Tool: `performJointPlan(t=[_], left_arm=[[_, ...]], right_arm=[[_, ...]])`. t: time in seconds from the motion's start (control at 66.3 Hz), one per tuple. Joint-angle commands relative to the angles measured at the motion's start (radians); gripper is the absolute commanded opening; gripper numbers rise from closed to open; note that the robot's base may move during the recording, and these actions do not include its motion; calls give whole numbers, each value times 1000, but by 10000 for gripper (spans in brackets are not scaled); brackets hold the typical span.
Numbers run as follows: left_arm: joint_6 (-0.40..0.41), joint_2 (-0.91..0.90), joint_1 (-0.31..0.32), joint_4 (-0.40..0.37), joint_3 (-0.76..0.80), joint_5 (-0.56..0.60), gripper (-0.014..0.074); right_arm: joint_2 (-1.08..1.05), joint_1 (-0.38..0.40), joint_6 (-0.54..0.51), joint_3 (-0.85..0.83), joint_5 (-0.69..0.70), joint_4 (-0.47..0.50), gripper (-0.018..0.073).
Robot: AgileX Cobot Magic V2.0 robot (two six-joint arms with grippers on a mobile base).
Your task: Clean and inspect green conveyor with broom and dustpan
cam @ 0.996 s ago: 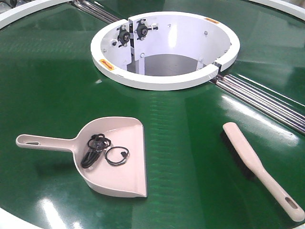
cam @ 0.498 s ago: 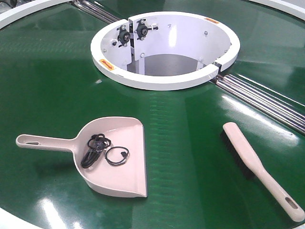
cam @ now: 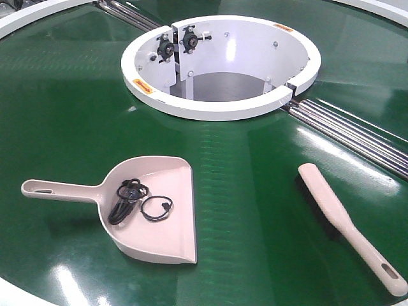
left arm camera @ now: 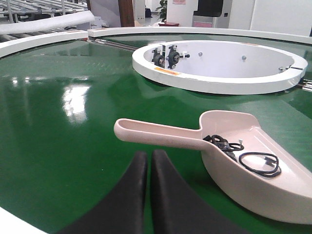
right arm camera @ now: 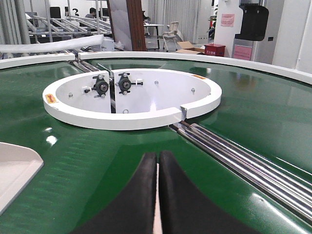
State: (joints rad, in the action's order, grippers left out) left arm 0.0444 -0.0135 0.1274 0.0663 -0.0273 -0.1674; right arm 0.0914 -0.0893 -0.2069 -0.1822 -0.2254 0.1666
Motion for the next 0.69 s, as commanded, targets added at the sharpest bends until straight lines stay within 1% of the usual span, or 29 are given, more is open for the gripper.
performJointPlan(t=[0.0,0.075,0.151,0.196,0.241,0.317,0.377,0.468,0.513,0.679], left_arm=[[9,-14,7,1,-32,70,-7],[9,-14,7,1,-32,70,-7],[9,-14,7,1,-32,70,-7],[9,-14,7,1,-32,70,-7],[9,-14,7,1,-32,70,-6],[9,-14,7,1,-32,70,-6],[9,-14,7,1,-32,70,-6],[9,-14,7,1,-32,70,-6],[9,-14,7,1,-32,69,-6],[9,-13,7,2,-32,66,-6]], right_arm=[[19,-3,-5,-28,76,1,-10],[10,5,-5,-13,85,-7,-10],[3,40,16,-4,79,-73,-10],[3,64,57,11,88,-103,-10],[3,87,112,43,111,-154,-10],[3,95,191,96,157,-207,-10],[-5,92,234,152,210,-214,-10],[-58,92,259,235,284,-208,-10],[-99,92,265,230,225,-208,-10],[-121,93,267,231,225,-204,-10]])
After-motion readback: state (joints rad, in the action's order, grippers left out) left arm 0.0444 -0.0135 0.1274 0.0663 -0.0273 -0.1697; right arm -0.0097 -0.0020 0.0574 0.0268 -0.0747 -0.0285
